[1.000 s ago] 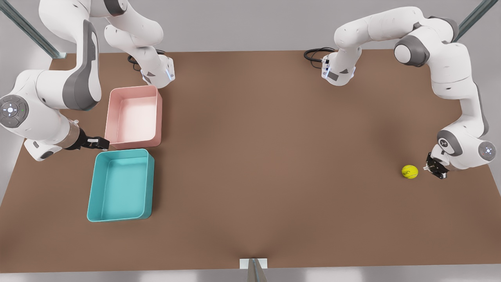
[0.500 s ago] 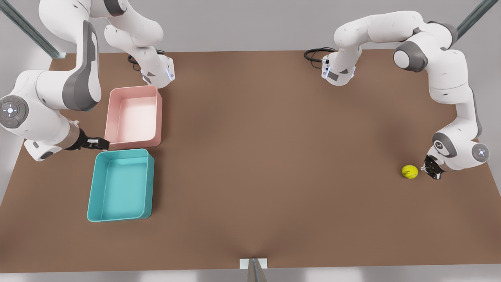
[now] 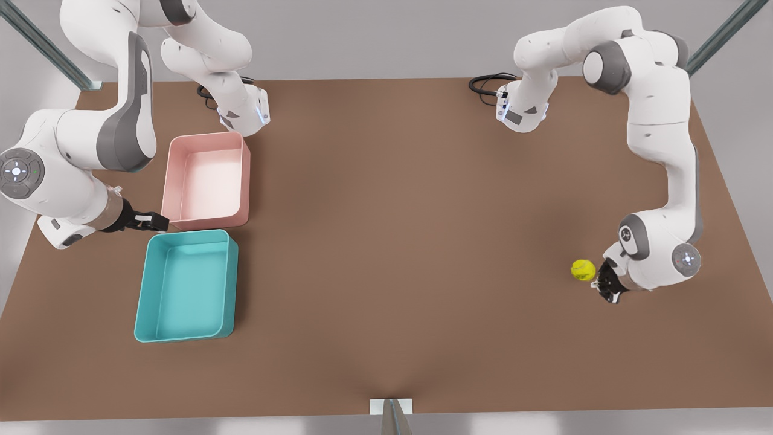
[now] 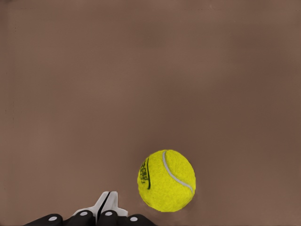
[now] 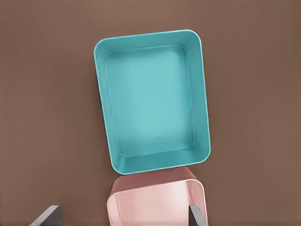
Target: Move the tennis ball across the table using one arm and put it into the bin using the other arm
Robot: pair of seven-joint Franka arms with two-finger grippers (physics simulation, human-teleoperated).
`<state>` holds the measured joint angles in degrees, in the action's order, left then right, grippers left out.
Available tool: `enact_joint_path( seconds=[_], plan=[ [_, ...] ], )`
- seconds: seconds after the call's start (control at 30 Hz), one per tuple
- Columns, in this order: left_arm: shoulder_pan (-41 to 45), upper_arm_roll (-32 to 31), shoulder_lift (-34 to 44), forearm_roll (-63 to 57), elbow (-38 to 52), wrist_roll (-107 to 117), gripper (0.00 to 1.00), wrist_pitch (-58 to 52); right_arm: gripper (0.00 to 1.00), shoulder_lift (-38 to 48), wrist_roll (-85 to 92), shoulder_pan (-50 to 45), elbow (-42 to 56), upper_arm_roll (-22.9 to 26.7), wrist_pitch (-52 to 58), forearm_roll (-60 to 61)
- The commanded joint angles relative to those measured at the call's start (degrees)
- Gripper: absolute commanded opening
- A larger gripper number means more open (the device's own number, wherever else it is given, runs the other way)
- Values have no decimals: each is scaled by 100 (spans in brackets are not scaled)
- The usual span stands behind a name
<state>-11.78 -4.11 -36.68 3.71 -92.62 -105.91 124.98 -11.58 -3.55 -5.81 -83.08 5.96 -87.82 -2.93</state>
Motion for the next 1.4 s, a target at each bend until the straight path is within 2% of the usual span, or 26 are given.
enact_joint_path(
  seconds=[0.0,0.07,0.1,0.17,0.23,0.3,0.37,0.5,0.67,0.7,0.73,0.77,0.8,0.87,0.93,1.0,1.03,1.1,1.17,1.37],
  plan=[
    [-79,-160,38,393,121,7154,21,-1230,100,6,-14,1,3,2,2,3],
    [-70,-160,99,446,174,7732,21,-1230,100,6,-14,-8,3,2,2,3],
    [-70,-160,380,1041,183,8584,21,-1405,100,6,-14,1,3,2,2,3],
    [-26,-160,662,1264,165,9140,21,-1537,100,-20,-14,1,3,2,2,3],
    [607,-116,1391,271,472,10098,21,-2696,100,-20,-14,1,3,2,2,3],
    [905,-116,1506,-388,2124,10169,21,-4666,100,-20,-14,1,3,2,2,3],
    [1134,-99,2024,-468,2318,9835,21,-5334,100,-20,-14,1,3,2,2,3],
    [1187,-99,2095,-433,2934,9905,21,-5888,100,-20,-14,1,3,2,2,3],
    [1266,-99,2104,-169,2987,11390,21,-5739,100,-38,-14,1,3,2,2,3],
    [1266,-99,2104,-195,2925,11355,99,-5748,100,-38,-14,1,3,2,2,3],
    [1275,-46,2104,-327,2688,11443,100,-5801,100,-46,-14,9,3,2,2,3],
    [1336,-55,2104,-301,2583,13477,100,-5459,100,-46,-14,9,3,2,2,3],
    [1415,-46,2191,-187,2336,14168,100,-5080,100,-46,-14,9,3,2,2,3],
    [1363,-46,2095,-204,2345,12736,100,-5194,100,-64,-5,-26,11,2,2,3],
    [1380,-72,2025,-380,2345,12770,100,-5194,100,-248,-14,-78,99,-24,-33,73],
    [1398,-81,1910,-363,2345,12762,100,-5185,100,-2329,4,-965,1618,-86,-270,-49],
    [1433,-195,1910,-363,2327,12762,100,-5194,100,-3183,-14,-1809,2068,-33,-717,-497],
    [1433,-222,1849,-362,2327,12700,100,-5168,100,-3641,-40,-2143,2007,-139,-2684,-463],
    [1398,-231,1805,-380,2327,12473,100,-5097,100,-3738,-58,-2547,2007,-139,-3627,-463],
    [1345,-222,1708,-363,2336,12322,100,-4974,100,-4037,-1034,-3084,1989,-147,-4823,-287]
  ],
)
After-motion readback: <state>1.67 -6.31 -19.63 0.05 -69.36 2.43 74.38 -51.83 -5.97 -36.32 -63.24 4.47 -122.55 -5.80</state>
